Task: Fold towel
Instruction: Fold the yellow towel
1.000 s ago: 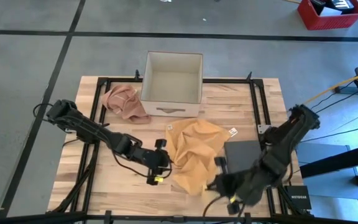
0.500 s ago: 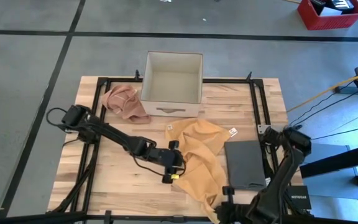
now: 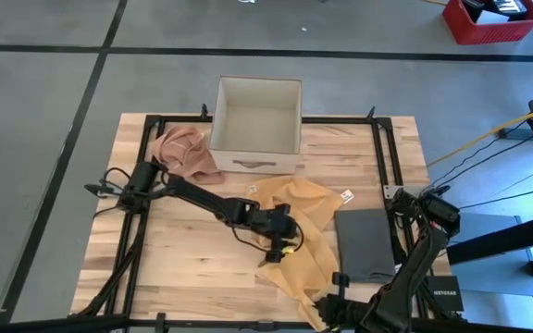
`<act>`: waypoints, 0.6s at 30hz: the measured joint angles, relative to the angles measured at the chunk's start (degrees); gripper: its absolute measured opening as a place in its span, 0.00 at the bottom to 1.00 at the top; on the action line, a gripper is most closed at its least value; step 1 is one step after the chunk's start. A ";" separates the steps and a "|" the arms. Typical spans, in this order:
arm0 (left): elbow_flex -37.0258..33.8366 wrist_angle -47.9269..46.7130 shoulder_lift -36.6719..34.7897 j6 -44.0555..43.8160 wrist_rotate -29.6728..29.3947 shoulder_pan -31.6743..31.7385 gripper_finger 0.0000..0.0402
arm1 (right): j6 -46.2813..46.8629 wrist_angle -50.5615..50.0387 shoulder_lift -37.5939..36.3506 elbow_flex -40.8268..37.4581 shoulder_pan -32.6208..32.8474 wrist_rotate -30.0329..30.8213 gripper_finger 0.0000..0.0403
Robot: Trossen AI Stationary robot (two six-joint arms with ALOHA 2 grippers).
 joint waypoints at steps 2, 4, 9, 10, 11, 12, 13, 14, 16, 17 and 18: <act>0.23 0.19 0.70 0.09 3.76 0.81 0.33 | 0.77 -0.08 0.00 0.00 0.04 0.77 0.00; 0.27 1.96 1.88 0.08 4.86 1.47 0.33 | 1.91 -0.08 0.00 0.00 0.07 1.86 0.00; 0.27 8.15 5.16 0.01 7.15 1.93 0.33 | 3.50 -0.01 0.00 0.02 0.07 2.12 0.00; 0.27 9.06 5.57 0.00 8.06 1.93 0.33 | 3.55 -0.01 0.00 0.02 0.07 2.13 0.00; 0.27 9.65 5.71 0.00 8.65 1.89 0.33 | 3.57 0.01 0.00 0.02 0.07 2.13 0.00; 0.25 10.00 5.86 0.04 8.83 1.86 0.33 | 3.57 0.14 0.00 0.02 0.07 2.27 0.00; 0.30 10.62 6.01 0.12 8.86 1.75 0.33 | 3.59 0.03 0.00 0.02 0.07 2.27 0.00; 0.34 10.57 6.10 0.13 8.94 1.69 0.33 | 3.61 0.08 0.00 0.02 0.07 2.28 0.00; 0.32 10.34 6.23 0.04 9.01 1.69 0.33 | 3.61 0.03 0.00 0.02 0.07 2.30 0.00; 0.32 10.50 6.50 0.08 9.01 1.69 0.33 | 3.61 0.02 0.00 0.02 0.07 2.30 0.00; 0.32 10.90 6.66 0.12 9.05 1.56 0.33 | 3.61 -0.04 0.00 0.02 0.07 2.30 0.00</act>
